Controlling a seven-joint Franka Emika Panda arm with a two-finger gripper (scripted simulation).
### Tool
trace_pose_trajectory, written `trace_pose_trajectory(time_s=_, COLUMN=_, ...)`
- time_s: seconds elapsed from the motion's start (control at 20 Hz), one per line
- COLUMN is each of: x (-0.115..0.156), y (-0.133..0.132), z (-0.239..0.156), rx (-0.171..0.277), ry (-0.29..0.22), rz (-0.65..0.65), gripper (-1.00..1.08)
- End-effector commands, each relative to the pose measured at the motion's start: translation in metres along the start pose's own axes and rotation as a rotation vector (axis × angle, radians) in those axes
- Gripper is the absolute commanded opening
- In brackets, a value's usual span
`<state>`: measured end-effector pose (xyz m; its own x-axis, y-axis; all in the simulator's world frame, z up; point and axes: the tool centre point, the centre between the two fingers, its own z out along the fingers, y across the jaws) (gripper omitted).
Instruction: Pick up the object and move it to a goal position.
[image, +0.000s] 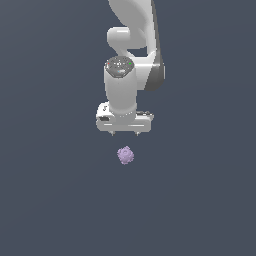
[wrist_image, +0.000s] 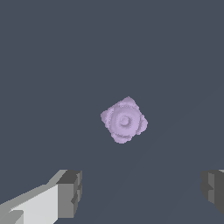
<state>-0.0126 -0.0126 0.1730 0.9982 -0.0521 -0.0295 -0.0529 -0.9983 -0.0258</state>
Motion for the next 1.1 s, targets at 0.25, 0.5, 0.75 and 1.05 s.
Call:
trace_pose_trajectory(time_s=0.25, x=0.004, y=0.007, z=-0.008, rx=-0.006, ry=0.010, rz=0.019, gripper=1.00)
trace_pose_trajectory(time_s=0.5, x=0.008, y=0.016, z=-0.017, rx=-0.014, ry=0.022, rz=0.042, gripper=1.00)
trace_pose_trajectory(time_s=0.75, x=0.007, y=0.015, z=-0.016, rx=-0.014, ry=0.021, rz=0.039, gripper=1.00)
trace_pose_trajectory(time_s=1.05, x=0.010, y=0.015, z=-0.010, rx=-0.017, ry=0.021, rz=-0.002, gripper=1.00)
